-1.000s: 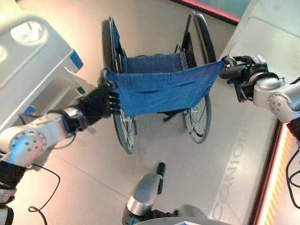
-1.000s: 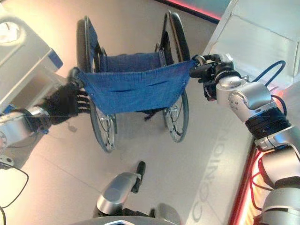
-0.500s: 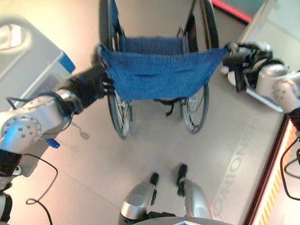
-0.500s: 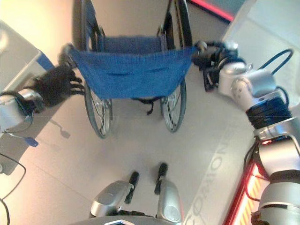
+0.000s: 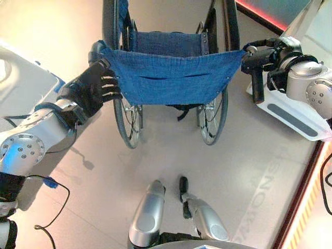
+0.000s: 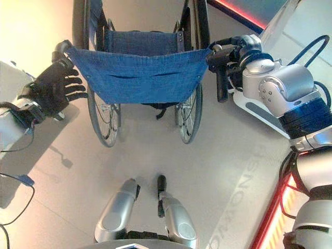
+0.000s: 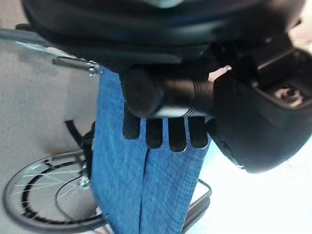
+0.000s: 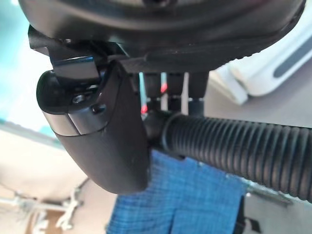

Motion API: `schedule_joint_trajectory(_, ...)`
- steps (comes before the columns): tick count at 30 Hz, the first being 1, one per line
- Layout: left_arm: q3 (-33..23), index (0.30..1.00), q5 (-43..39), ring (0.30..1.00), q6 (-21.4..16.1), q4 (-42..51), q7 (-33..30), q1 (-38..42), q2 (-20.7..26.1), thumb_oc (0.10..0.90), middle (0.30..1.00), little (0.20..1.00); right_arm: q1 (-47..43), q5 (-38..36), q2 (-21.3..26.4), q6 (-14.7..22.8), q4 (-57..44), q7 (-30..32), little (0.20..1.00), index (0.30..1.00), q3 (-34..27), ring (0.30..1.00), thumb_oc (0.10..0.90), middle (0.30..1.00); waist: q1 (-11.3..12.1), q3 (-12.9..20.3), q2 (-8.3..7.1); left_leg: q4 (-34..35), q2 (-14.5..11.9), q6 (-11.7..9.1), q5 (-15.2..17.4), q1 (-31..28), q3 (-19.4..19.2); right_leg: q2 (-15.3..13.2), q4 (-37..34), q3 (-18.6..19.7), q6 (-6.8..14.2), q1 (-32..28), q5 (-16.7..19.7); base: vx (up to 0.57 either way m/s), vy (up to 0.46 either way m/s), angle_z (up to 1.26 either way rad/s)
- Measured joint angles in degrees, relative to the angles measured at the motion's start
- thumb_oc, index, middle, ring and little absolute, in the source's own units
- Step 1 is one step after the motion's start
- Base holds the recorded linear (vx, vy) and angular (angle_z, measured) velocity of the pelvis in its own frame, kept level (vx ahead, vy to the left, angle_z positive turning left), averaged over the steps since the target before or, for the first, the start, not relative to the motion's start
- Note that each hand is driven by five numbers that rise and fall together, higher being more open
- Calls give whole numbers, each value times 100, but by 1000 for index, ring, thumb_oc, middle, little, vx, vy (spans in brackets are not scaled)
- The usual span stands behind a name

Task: Push the wheelchair next to the bed

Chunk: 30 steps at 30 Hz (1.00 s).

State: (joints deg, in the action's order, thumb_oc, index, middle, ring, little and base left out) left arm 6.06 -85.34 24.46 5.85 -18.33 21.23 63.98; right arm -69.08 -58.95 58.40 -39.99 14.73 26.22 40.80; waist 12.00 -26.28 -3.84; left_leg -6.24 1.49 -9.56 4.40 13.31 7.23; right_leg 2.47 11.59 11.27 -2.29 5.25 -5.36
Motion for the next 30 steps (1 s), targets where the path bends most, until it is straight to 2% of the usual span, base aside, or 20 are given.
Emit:
schedule_joint_trajectory(1,-59,300,2,300,-48,87,3,-87,-106,400,300,300,-51,60,58,43,-51,20,300,300,24,300,400,300,254,-51,283,230,-261,10,-821,-241,-360,105,912,-683,482,186,-505,563,-80,-124)
schedule_joint_trajectory(2,-84,300,27,300,-180,86,6,-194,-174,400,300,300,-44,224,-83,95,-2,33,300,300,35,300,400,300,380,-48,260,6,-315,75,-953,-194,-815,72,1791,-1109,422,384,-891,701,-74,-110)
schedule_joint_trajectory(3,-137,300,115,300,-320,86,1,-353,-383,400,300,300,23,300,-213,126,92,85,300,300,38,300,400,300,391,-38,244,-206,-326,143,-904,-259,-1181,93,2129,-1584,103,173,-1139,535,-34,-47)
schedule_joint_trajectory(4,-121,300,131,300,-342,109,18,-354,-405,400,300,300,53,358,-186,126,98,85,300,300,41,300,400,300,475,-37,218,-472,-256,339,-761,-261,-1284,203,1656,-1865,-47,-324,-1223,675,-34,-27)
schedule_joint_trajectory(5,-146,300,142,300,-346,135,17,-349,-409,400,300,300,48,455,-194,131,88,83,300,300,38,300,400,300,565,-45,146,-959,-130,559,-531,-149,-1426,255,514,-1827,-194,-1039,-1222,449,-12,-24)
schedule_joint_trajectory(7,-231,300,190,300,-352,127,8,-343,-504,400,300,300,24,585,-279,313,184,83,300,300,36,300,400,300,583,-58,220,-1844,-80,623,-256,219,-1415,305,-477,-1567,-324,-1675,-1001,467,17,-9)
schedule_joint_trajectory(8,-264,300,173,300,-348,128,11,-327,-535,400,300,300,9,691,-363,334,321,72,300,300,29,300,400,300,621,-39,150,-2075,62,699,-100,467,-1362,259,-560,-1429,-312,-1789,-994,486,26,10)
schedule_joint_trajectory(10,-270,300,62,300,-329,157,64,-289,-504,400,300,300,-8,692,-356,353,461,-59,300,300,18,300,400,300,623,-21,136,-978,251,841,-272,210,-1378,317,-504,-1444,-248,-1962,-1031,516,62,-1)
schedule_joint_trajectory(11,-281,300,2,300,-273,96,120,-221,-542,400,300,300,-11,713,-427,410,583,-129,300,300,27,300,400,300,722,-18,117,-677,178,1391,-703,-43,-1378,365,138,-1483,26,-1842,-1207,420,68,-25)
schedule_joint_trajectory(12,-312,300,4,300,-241,96,129,-225,-559,400,300,300,-11,729,-446,416,603,-135,300,300,59,300,400,300,794,-14,110,-663,121,1461,-678,-103,-1458,357,701,-1535,284,-1600,-1306,387,35,-40)
schedule_joint_trajectory(14,-384,300,3,300,-53,116,215,-228,-555,400,300,300,-11,723,-457,415,762,-256,300,300,62,300,400,300,899,-5,16,-566,234,1672,-590,-406,-1572,139,2340,-1618,1157,-975,-1240,456,10,-5)
schedule_joint_trajectory(15,-409,300,7,300,33,143,234,-237,-554,400,300,300,-8,711,-458,415,777,-269,300,300,67,300,400,300,902,-11,-27,-523,327,1702,-525,-544,-1543,64,2896,-1540,1524,-782,-1096,334,-10,14)
schedule_joint_trajectory(17,-455,300,13,300,88,207,255,-237,-447,400,300,300,-36,725,-455,460,776,-276,300,300,62,300,400,300,882,-14,-119,-322,440,1735,-522,-708,-1491,-33,3172,-1472,1586,-550,-1063,263,-15,12)
schedule_joint_trajectory(20,-554,300,6,300,88,209,321,-233,-446,400,300,300,-101,798,-461,540,776,-278,300,300,53,300,400,300,858,-14,-122,-152,459,1742,-526,-850,-1334,-177,2607,-1635,1079,-422,-1347,176,-139,12)
schedule_joint_trajectory(21,-619,300,-45,300,76,230,325,-236,-449,400,300,300,-163,909,-468,547,764,-299,300,300,57,300,400,300,859,-18,-113,-89,443,1740,-525,-866,-1102,-321,2103,-1765,679,-322,-1571,78,-257,5)
schedule_joint_trajectory(22,-651,300,-96,300,38,232,323,-238,-443,400,300,300,-252,924,-496,621,816,-303,300,300,65,300,400,300,831,-25,-78,-103,435,1715,-515,-845,-897,-469,1472,-1978,473,-188,-1669,54,-280,11)
schedule_joint_trajectory(23,-666,300,-115,300,5,236,325,-236,-410,400,300,300,-298,953,-504,680,864,-327,300,300,68,300,400,300,821,-24,-71,-106,435,1667,-489,-832,-784,-601,969,-1982,491,-40,-1636,53,-245,20)
schedule_joint_trajectory(25,-669,300,-217,300,-109,237,355,-233,-417,400,300,300,-415,963,-506,685,965,-388,300,300,106,300,400,300,706,-21,-29,-130,426,1580,-439,-821,-449,-824,385,-2058,814,120,-1037,174,-401,35)
schedule_joint_trajectory(28,-635,300,-225,300,-300,201,382,-224,-544,400,300,300,-507,1159,-508,812,981,-417,300,300,144,300,400,300,437,-23,158,-200,402,1485,-330,-805,265,-1513,373,-2131,1466,422,-545,304,-495,46)
schedule_joint_trajectory(30,-637,300,-216,300,-301,127,382,-184,-525,400,300,300,-555,1198,-533,819,968,-417,300,300,117,300,400,300,380,-28,222,-212,362,1399,-273,-845,524,-1842,-224,-2108,1554,426,-12,364,-496,39)
